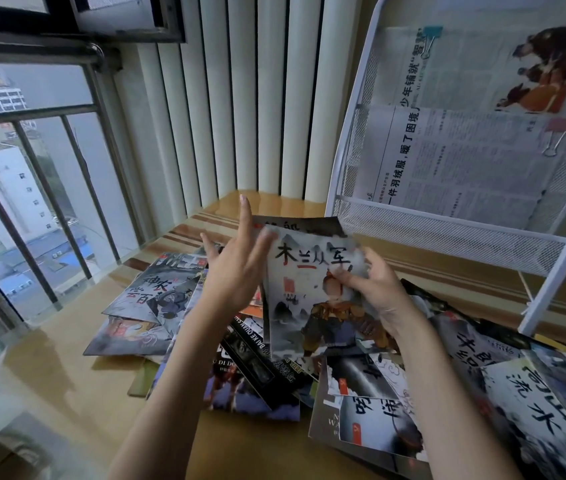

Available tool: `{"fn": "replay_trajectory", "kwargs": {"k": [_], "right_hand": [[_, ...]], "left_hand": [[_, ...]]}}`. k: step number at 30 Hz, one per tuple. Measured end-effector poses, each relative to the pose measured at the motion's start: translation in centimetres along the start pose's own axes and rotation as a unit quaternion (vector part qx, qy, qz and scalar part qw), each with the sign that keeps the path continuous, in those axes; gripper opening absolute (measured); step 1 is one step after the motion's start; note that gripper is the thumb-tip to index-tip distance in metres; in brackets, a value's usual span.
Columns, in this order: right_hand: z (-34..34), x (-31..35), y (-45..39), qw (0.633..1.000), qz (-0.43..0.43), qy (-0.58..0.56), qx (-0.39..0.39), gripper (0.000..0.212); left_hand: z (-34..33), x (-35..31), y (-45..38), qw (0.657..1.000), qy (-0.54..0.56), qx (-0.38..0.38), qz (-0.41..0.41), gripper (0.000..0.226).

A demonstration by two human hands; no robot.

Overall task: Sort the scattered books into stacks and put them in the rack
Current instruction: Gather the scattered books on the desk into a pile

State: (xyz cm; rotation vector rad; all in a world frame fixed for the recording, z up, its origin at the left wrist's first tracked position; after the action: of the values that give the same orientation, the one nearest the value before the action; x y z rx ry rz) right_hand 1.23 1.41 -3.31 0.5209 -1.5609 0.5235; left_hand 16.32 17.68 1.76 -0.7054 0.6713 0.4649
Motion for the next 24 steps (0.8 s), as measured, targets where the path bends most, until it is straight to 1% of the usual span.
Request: {"fn": "replay_trajectory", "kwargs": {"k": [1, 3, 4, 5, 7, 8, 10, 12, 15, 17, 19, 21, 22, 24], "right_hand": [[0.7, -0.2, -0.3, 0.999, -0.008, -0.027, -0.031, 0.085], [2.5, -0.6, -0.7, 0.991, -0.013, -0.017, -0.13, 0.09], [3.1, -0.8, -0.8, 0.985, -0.012, 0.009, -0.171, 0.091], [3.4, -1.0, -1.0, 0.98, -0.01, 0.029, -0.197, 0.087], [3.3, -1.2, -1.3, 0.978, 0.002, 0.052, -0.201, 0.073], [3.0, -1.2, -1.3, 0.979, 0.007, 0.059, -0.194, 0.068], [2.9, -1.3, -1.3, 0.979, 0.009, 0.071, -0.191, 0.065], [3.0, -1.3, -1.3, 0.979, 0.007, 0.067, -0.193, 0.062], [2.8, -1.2, -1.2, 0.98, 0.012, 0.063, -0.189, 0.059], [2.7, -1.1, -1.1, 0.981, 0.014, 0.062, -0.186, 0.061], [2.8, -1.0, -1.0, 0.982, 0.014, 0.053, -0.183, 0.059], [2.7, -1.0, -0.9, 0.983, 0.013, 0.044, -0.178, 0.056], [2.6, -0.9, -0.8, 0.984, 0.013, 0.041, -0.174, 0.053], [2.5, -0.8, -0.7, 0.984, 0.016, 0.038, -0.173, 0.05]], "left_hand": [[0.5, 0.9, -0.4, 0.998, 0.042, -0.011, 0.034, 0.072], [1.3, 3.2, -0.7, 0.988, 0.086, -0.048, 0.122, 0.061], [1.3, 4.1, -0.4, 0.982, 0.084, -0.041, 0.163, 0.059], [1.0, 4.8, 0.0, 0.978, 0.087, -0.01, 0.189, 0.059], [-0.2, 5.8, 0.8, 0.968, 0.11, 0.062, 0.217, 0.068], [-0.5, 5.8, 0.9, 0.964, 0.116, 0.079, 0.227, 0.072], [-0.6, 5.8, 0.6, 0.957, 0.141, 0.081, 0.24, 0.073], [-0.3, 5.5, 0.2, 0.942, 0.198, 0.075, 0.261, 0.073], [0.1, 5.5, 0.0, 0.903, 0.302, 0.073, 0.297, 0.08], [0.3, 6.1, 0.0, 0.884, 0.332, 0.062, 0.324, 0.084], [0.6, 6.3, 0.1, 0.875, 0.34, 0.069, 0.339, 0.074], [0.8, 6.0, 0.4, 0.88, 0.332, 0.098, 0.324, 0.058], [0.7, 5.8, 0.4, 0.893, 0.311, 0.11, 0.307, 0.052], [0.4, 5.7, 0.4, 0.935, 0.214, 0.111, 0.259, 0.042]]}}
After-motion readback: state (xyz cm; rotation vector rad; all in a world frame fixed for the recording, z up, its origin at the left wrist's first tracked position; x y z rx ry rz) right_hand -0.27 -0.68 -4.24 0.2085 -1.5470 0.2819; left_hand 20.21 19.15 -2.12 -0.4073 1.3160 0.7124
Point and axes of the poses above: each hand's wrist, its own y-axis away from the middle knuckle, its own z-axis out of the back of the hand, x = y × z, the point moved 4 cm from there along -y, towards the middle knuckle, and after that the axes turned 5 degrees about -x, right-handed, at the moved point
